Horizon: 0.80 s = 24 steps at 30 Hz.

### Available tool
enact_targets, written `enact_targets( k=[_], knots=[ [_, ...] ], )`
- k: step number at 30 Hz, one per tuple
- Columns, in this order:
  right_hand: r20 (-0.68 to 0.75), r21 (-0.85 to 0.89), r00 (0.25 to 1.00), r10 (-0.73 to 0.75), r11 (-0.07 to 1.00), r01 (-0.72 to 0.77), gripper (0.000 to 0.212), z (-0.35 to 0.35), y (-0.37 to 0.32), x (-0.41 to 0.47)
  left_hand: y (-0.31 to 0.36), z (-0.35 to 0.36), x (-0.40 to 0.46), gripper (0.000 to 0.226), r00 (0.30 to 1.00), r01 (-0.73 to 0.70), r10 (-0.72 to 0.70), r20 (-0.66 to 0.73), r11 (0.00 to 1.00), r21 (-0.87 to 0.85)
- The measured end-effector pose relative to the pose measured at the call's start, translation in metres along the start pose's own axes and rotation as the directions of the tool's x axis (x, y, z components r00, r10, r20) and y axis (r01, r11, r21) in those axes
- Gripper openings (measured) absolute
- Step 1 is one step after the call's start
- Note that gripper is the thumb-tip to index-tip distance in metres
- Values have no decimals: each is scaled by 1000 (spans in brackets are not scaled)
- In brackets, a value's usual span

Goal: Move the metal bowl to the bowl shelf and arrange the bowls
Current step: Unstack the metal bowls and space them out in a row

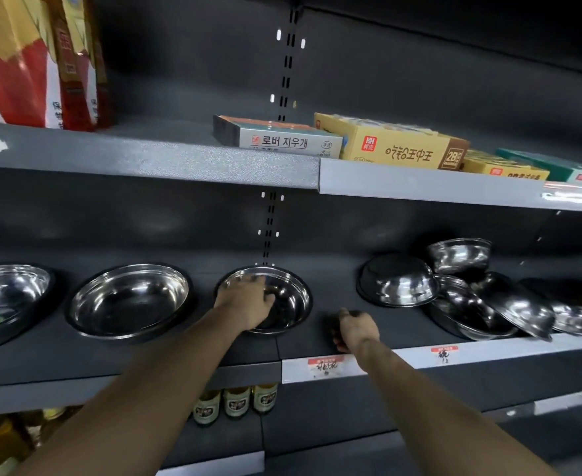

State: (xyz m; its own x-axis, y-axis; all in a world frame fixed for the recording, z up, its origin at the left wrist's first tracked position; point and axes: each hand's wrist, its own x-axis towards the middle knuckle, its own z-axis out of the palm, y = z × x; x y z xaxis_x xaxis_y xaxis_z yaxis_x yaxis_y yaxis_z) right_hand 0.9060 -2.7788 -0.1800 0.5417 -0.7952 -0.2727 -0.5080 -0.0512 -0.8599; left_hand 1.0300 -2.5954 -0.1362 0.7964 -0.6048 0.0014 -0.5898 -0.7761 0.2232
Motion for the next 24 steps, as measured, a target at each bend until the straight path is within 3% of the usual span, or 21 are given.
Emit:
enact_targets(
  k=[9,18,24],
  knots=[
    [-100,82,995,0,997,8,30,-54,17,43,64,17,23,51,996,-88,88,-2,994,64],
    [-182,87,973,-142,983,160,52,-120,6,99,153,51,64,54,997,-69,71,-21,996,64],
    [-183,39,964,-192,979,202,59,-152,6,139,211,84,89,56,997,25,-12,74,983,-182]
  ],
)
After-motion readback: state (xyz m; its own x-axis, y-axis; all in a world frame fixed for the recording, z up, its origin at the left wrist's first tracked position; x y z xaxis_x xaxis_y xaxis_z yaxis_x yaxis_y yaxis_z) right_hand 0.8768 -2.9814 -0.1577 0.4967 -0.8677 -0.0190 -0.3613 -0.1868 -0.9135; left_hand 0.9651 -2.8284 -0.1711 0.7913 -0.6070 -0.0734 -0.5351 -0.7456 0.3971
